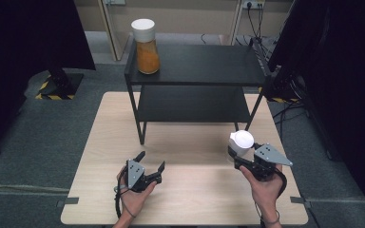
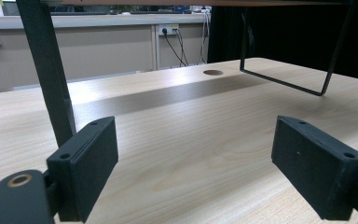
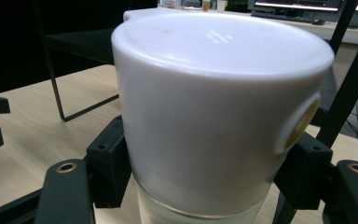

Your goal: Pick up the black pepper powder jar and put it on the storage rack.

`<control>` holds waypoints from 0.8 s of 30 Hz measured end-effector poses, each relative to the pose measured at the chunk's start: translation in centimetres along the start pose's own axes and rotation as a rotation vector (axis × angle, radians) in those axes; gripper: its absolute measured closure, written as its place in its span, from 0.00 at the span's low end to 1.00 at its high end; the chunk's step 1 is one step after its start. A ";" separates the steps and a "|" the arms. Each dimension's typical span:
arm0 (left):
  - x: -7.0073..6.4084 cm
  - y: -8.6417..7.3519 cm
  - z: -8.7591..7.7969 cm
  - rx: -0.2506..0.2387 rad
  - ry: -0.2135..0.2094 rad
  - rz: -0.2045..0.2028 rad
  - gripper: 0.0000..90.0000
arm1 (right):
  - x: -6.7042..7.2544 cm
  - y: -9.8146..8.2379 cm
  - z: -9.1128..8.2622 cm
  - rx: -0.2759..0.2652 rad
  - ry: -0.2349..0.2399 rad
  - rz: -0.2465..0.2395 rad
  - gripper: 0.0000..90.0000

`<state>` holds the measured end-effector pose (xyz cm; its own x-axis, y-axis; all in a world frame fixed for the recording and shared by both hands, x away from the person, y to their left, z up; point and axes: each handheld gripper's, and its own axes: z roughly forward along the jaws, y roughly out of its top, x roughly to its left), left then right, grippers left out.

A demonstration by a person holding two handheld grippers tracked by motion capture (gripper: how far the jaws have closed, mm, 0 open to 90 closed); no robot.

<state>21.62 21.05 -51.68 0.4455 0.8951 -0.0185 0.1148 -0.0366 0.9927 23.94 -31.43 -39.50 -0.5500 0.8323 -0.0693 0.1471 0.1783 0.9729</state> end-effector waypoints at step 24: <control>0.0 0.1 0.0 0.004 0.000 0.005 0.15 | -0.1 3.6 0.3 -0.081 -0.030 0.016 0.34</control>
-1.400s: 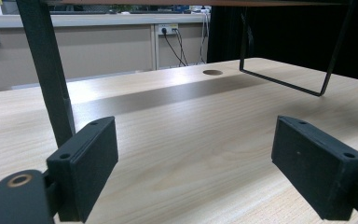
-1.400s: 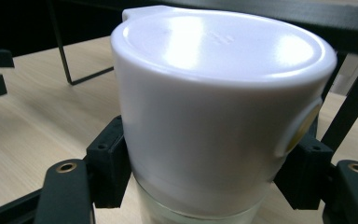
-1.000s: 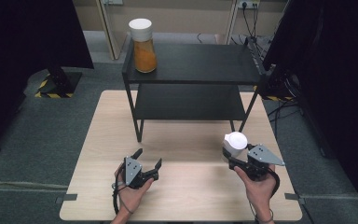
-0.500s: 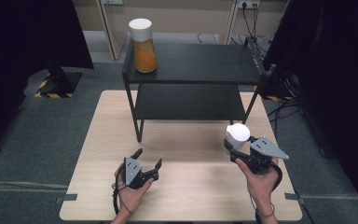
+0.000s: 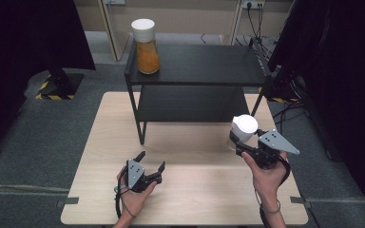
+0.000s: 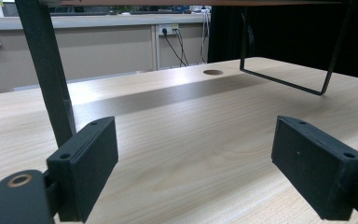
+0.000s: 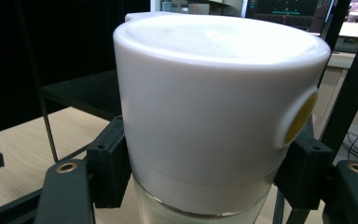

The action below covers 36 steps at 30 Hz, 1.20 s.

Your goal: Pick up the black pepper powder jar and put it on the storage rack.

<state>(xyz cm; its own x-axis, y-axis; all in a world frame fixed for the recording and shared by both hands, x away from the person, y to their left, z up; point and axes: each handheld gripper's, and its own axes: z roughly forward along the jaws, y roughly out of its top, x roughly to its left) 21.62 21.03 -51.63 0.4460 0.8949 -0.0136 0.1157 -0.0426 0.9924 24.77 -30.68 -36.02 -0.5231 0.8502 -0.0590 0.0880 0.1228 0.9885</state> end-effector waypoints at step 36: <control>-0.1 0.1 0.0 0.004 0.004 0.005 0.15 | -0.4 4.7 -0.4 -0.086 -0.011 0.004 0.34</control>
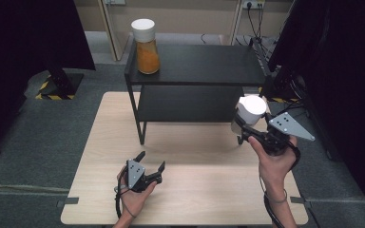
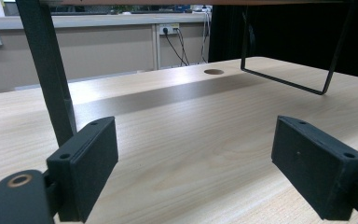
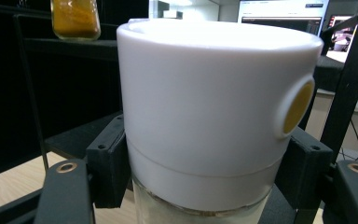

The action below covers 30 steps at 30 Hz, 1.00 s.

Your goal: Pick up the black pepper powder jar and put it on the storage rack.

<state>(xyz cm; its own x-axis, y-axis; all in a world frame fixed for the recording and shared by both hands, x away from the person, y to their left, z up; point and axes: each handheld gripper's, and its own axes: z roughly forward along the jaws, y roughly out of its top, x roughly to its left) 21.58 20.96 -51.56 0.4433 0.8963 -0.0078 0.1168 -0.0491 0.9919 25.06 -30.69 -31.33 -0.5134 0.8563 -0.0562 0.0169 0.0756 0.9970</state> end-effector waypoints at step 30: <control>0.0 0.0 0.0 0.003 0.000 0.005 0.15 | -0.1 3.1 0.5 -0.050 0.000 0.006 0.34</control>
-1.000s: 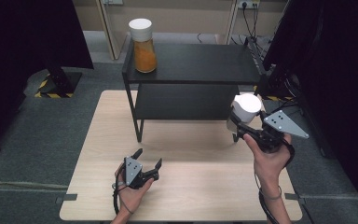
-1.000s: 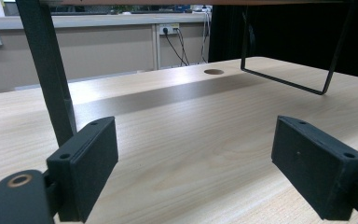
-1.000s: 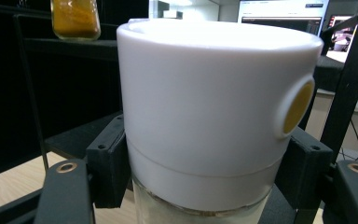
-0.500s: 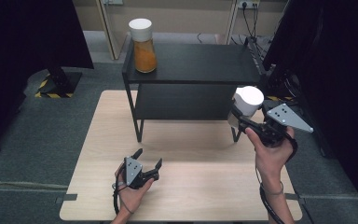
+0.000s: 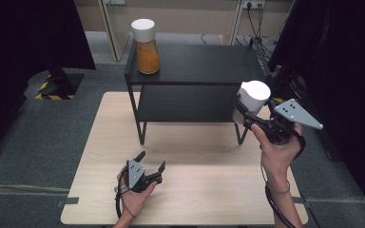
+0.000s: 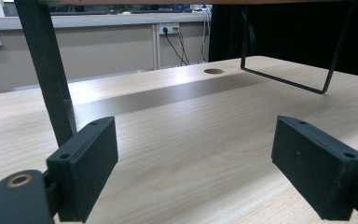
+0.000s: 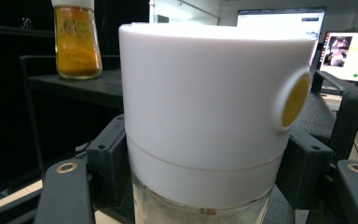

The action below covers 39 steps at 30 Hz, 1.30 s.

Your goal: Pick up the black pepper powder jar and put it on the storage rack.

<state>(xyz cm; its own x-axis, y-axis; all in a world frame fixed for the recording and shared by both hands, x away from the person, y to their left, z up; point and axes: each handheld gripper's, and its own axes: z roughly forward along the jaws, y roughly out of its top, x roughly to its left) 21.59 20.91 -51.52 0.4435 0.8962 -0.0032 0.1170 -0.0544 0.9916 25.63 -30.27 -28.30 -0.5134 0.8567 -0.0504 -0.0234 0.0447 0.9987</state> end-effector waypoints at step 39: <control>0.0 0.0 0.0 -0.001 0.000 0.002 0.15 | -1.5 4.5 2.0 -0.069 -0.017 0.055 0.34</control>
<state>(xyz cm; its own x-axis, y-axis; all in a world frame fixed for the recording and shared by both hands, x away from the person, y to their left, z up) 21.57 20.92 -51.54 0.4440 0.8960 -0.0016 0.1151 -0.0553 0.9918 27.98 -30.33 -23.69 -0.5012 0.8653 0.0047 -0.0549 -0.0372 0.9978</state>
